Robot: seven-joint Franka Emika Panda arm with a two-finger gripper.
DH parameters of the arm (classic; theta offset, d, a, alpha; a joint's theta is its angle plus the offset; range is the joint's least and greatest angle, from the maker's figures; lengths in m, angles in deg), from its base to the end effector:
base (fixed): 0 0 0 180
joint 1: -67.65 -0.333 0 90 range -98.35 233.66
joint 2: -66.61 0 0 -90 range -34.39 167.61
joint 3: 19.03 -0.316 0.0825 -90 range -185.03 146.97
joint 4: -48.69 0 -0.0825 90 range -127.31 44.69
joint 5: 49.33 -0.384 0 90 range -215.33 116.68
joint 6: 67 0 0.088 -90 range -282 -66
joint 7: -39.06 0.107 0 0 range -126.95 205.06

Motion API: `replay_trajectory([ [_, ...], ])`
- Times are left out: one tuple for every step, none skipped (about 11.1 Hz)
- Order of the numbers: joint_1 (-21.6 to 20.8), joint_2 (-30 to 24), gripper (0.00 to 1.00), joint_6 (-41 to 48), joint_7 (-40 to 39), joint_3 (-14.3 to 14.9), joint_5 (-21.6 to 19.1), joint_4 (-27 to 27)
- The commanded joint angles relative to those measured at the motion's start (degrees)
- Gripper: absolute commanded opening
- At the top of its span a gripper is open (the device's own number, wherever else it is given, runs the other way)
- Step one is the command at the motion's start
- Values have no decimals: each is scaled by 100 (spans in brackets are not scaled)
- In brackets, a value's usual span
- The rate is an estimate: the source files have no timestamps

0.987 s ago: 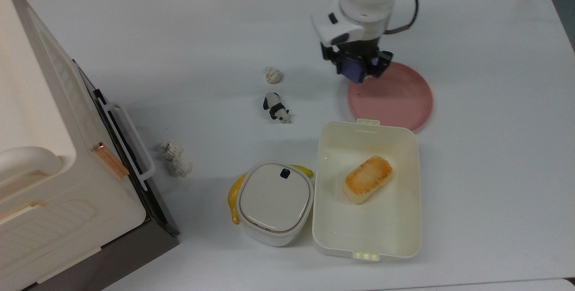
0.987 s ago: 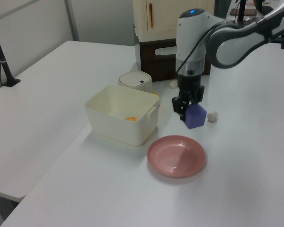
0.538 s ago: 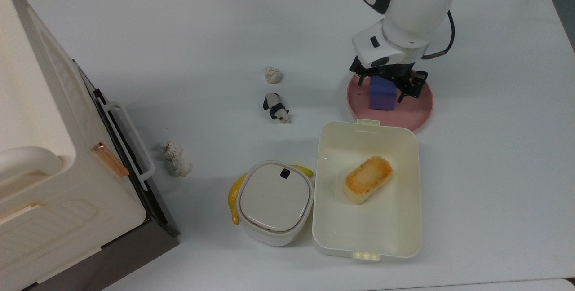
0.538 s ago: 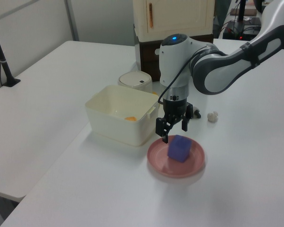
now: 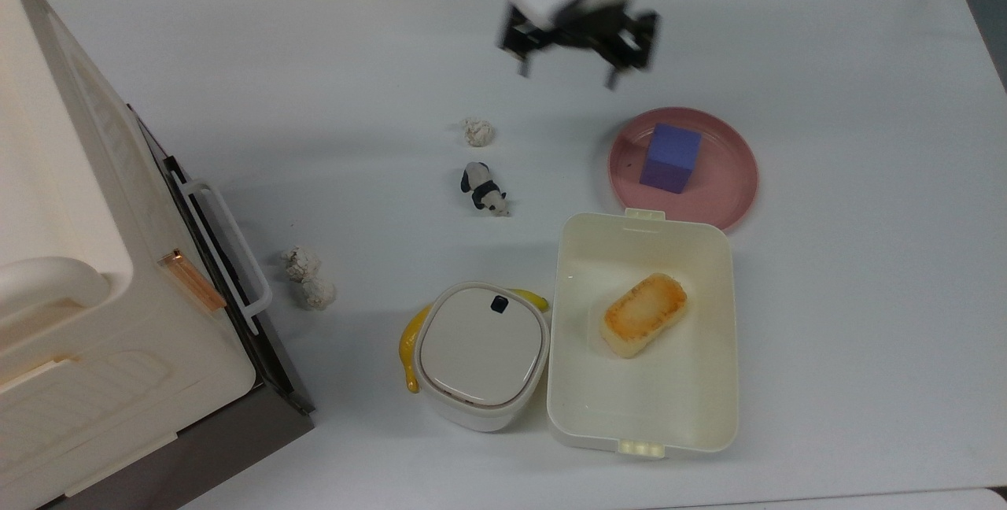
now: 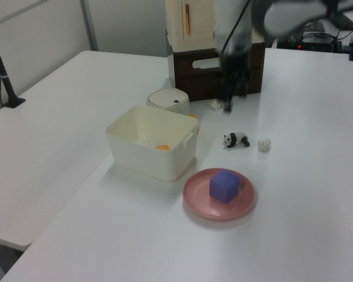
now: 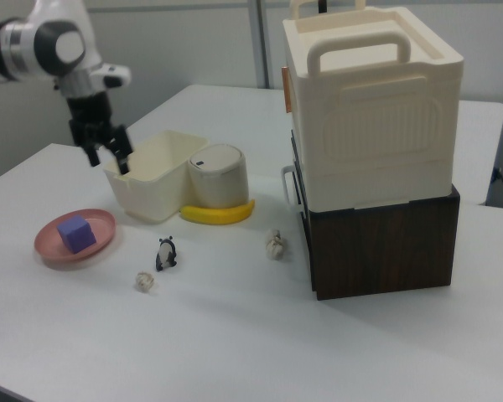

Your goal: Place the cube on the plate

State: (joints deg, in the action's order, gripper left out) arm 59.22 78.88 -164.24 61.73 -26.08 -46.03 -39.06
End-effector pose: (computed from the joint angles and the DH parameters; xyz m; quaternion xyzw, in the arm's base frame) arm 0.6034 0.1543 0.5285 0.9978 -0.0595 -0.0171 0.0222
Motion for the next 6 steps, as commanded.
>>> replay_trajectory([
  [502, -523, 100, 363, -1597, 621, -31, -286],
  [362, -523, 100, 337, -1669, 991, 4, -277],
  [395, -515, 100, 293, -1992, 1143, -39, -277],
  [456, -506, 100, 223, -2169, 1170, -40, -268],
  [492, -506, 100, 144, -2162, 1188, -40, -277],
  [518, -506, 100, 100, -2171, 1188, -40, -286],
])
